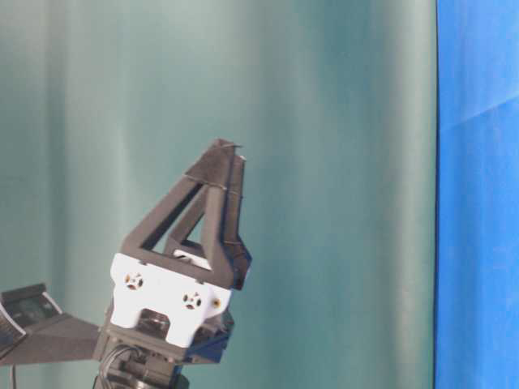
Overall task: Handover the blue block to the right arm after grasping it with the left arm, then place it in the designated position.
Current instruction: 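Lower the left gripper over the blue cube, aligning fingers around it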
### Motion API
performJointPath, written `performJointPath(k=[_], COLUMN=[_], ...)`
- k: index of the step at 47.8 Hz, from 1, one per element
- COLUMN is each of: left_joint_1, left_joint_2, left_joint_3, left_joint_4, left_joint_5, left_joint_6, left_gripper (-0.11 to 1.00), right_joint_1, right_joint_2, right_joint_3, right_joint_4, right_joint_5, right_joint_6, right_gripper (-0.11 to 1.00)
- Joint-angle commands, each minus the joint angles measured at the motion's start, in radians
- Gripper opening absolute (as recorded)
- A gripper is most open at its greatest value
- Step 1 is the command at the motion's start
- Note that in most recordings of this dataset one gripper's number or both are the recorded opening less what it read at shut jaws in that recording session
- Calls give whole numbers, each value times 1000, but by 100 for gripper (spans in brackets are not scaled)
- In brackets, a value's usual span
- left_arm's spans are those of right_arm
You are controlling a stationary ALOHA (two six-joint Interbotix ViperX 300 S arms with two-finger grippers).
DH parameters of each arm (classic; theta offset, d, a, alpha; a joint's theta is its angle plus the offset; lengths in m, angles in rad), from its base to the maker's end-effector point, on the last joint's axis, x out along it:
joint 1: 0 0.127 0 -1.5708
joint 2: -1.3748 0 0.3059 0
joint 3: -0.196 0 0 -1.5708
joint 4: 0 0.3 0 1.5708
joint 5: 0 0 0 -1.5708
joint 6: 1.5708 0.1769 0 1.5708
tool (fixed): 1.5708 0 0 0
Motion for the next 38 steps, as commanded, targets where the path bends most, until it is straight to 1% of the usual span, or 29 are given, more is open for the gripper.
performJointPath(k=[1,4,13,14,24,27,31,34,38], left_joint_1=[2,2,-2,-5,-12,-12,-14,-14,-17], left_joint_2=[-15,-14,2,5,58,78,101,115,118], left_joint_3=[-38,-63,-184,-207,-356,-390,-431,-454,-459], left_joint_4=[0,0,0,0,0,0,2,2,2], left_joint_5=[58,135,474,529,877,951,1020,1051,1052], left_joint_6=[2,2,-3,-5,-5,-5,-2,-2,3], left_gripper=[92,92,92,92,92,92,92,92,92], right_joint_1=[-2,-2,-2,-2,-2,-2,-2,-2,-2], right_joint_2=[6,6,6,6,9,11,15,18,21], right_joint_3=[-31,-32,-37,-37,-40,-41,-41,-41,-41], right_joint_4=[2,2,3,3,2,2,2,2,2], right_joint_5=[-11,-11,-11,-11,-11,-11,-11,-11,-11], right_joint_6=[-2,-2,-2,-2,-2,-2,-2,-2,-2], right_gripper=[96,96,96,96,96,96,96,96,96])
